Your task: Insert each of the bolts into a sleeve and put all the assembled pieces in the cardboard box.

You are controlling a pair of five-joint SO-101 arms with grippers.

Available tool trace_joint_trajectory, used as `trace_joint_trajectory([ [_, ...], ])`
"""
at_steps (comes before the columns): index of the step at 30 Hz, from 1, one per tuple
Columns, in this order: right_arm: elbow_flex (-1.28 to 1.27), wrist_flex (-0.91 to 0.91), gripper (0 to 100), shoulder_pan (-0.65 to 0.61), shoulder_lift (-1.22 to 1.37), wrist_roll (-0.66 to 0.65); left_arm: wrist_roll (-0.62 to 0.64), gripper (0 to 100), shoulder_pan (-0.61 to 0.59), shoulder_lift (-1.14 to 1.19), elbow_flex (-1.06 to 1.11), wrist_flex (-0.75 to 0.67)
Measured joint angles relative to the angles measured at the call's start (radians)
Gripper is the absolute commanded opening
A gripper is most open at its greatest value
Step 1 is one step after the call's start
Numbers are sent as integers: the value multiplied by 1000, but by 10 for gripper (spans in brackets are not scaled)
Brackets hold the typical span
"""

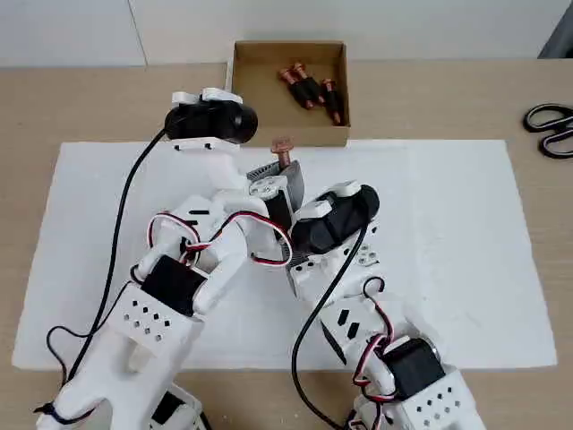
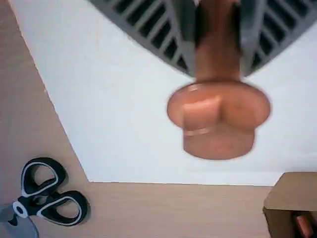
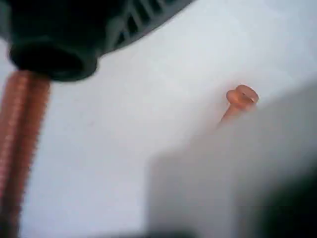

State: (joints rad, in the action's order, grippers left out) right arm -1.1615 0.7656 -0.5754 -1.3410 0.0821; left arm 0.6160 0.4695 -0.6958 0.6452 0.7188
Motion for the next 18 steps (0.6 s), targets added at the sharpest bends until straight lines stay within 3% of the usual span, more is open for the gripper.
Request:
trace_joint_trajectory([
  [18,0,0,4,25,0,0,0,6,2,-54,11,14],
])
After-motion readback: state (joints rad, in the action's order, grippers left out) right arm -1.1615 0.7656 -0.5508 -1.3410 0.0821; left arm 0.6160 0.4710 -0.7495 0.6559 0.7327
